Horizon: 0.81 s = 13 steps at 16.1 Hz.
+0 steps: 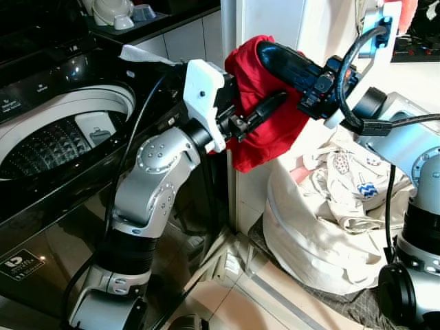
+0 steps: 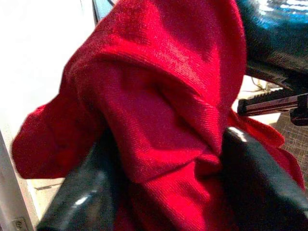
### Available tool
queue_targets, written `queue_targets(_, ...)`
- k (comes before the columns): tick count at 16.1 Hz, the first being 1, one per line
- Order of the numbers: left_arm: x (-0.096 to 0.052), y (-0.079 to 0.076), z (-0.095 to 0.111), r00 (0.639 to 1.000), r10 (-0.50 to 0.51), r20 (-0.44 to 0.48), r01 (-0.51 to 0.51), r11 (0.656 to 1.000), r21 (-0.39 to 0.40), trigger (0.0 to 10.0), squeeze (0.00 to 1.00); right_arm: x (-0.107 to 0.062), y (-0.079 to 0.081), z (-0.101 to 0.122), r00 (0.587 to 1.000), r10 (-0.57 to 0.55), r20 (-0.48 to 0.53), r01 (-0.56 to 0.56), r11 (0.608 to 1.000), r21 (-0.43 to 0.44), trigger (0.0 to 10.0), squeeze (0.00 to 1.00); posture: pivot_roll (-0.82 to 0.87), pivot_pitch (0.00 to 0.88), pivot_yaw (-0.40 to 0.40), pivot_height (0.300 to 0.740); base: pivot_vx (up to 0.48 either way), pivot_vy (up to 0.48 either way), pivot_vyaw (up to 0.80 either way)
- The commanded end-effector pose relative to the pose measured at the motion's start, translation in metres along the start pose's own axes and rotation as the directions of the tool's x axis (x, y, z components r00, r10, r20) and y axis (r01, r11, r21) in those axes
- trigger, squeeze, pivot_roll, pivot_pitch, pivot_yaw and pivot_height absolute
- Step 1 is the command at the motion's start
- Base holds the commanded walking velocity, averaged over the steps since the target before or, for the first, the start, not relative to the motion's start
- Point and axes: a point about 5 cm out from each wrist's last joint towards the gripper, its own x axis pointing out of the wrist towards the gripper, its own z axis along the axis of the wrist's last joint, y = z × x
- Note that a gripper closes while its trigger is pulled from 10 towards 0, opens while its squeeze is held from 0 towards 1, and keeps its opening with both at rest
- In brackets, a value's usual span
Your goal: Clothes washing
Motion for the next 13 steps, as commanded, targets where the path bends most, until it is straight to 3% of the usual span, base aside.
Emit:
queue_targets(1, -0.005, 0.007, -0.004, 0.999, 0.033, -0.018, -0.033, 0.999, -0.002, 0.0, 0.00, 0.001, 0.006, 0.000, 1.000, 0.024, 0.002, -0.023, 1.000, -0.006, 0.0, 0.00, 0.02, 0.000, 0.084, 0.740, 0.000, 0.000, 0.00)
queue_targets(13, -0.009, 0.023, -0.006, 0.992, 0.115, -0.051, -0.114, 0.993, 0.028, 0.0, 0.00, 0.000, 0.001, -0.002, 1.000, -0.015, 0.003, 0.015, 1.000, -0.002, 0.0, 0.00, 0.03, 0.000, 0.081, 0.740, 0.000, 0.000, 0.00)
